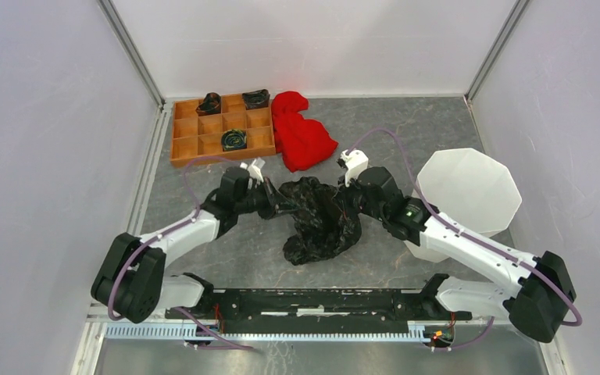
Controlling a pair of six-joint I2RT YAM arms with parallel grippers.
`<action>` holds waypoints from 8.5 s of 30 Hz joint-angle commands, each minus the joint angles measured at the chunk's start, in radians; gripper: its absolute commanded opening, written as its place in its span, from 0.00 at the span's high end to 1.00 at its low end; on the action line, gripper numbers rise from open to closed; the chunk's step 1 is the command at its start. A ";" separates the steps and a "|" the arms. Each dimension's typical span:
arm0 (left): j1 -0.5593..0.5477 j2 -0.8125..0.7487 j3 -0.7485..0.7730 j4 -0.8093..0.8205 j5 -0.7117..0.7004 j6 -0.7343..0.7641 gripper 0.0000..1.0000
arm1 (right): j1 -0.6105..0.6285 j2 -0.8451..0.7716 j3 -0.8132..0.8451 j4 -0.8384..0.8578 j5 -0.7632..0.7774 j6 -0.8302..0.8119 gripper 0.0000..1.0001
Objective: Put the trash bags into the trash bin
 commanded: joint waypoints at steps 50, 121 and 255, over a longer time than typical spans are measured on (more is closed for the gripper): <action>0.059 -0.546 0.196 -0.696 -0.255 0.131 0.98 | 0.107 -0.119 -0.225 0.312 -0.215 0.059 0.99; 0.059 -0.181 1.029 -1.030 -0.356 0.627 0.98 | 0.107 -0.106 0.279 -0.270 0.455 -0.284 0.57; -0.297 -0.479 0.648 -0.894 -1.298 0.513 0.98 | -0.040 -0.041 0.239 -0.164 -0.115 -0.135 0.71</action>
